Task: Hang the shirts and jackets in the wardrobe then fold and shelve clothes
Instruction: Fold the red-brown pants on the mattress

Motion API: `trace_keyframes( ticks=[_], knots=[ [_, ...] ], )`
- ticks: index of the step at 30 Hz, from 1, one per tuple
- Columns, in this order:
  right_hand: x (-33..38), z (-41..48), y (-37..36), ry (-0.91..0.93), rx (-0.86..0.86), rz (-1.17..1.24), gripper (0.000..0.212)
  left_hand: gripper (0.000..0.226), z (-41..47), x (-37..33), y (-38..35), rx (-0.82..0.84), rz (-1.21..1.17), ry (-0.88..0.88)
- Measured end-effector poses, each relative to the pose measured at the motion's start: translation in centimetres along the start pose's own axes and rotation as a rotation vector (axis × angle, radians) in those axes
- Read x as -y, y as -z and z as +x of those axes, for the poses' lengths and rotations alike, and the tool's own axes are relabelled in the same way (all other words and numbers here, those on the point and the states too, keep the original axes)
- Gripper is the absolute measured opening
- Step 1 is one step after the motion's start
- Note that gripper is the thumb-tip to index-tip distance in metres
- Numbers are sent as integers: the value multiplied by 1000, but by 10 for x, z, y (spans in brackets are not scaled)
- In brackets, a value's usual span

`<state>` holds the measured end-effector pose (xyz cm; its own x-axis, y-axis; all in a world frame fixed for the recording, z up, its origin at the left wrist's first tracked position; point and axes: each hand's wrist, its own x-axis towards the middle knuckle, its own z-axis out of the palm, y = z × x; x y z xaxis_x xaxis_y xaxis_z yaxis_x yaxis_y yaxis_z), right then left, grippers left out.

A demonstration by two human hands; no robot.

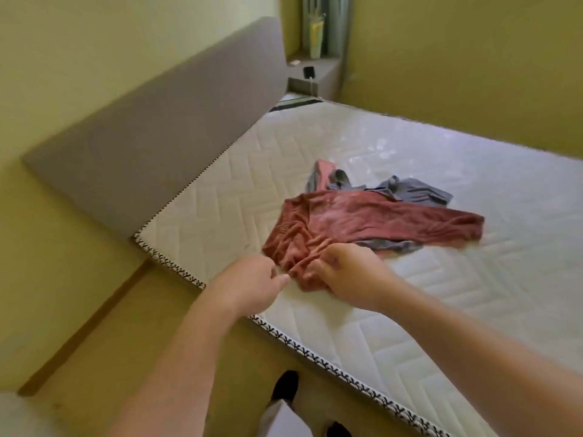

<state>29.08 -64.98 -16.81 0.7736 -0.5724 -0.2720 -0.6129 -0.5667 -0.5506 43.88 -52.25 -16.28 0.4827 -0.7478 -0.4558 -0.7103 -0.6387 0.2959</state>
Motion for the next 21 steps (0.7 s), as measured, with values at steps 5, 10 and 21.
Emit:
trace_keyframes(
  ticks=[5,10,21],
  knots=[
    [-51,43,-33,-232,-94,93,29,39,116,22,-43,149,54,-93],
    [-71,94,-85,-448,-85,223,23,17,220,67,-92,306,-153,-12],
    [-138,189,-199,-671,15,350,27,38,416,143,-218,195,-753,627]
  ],
)
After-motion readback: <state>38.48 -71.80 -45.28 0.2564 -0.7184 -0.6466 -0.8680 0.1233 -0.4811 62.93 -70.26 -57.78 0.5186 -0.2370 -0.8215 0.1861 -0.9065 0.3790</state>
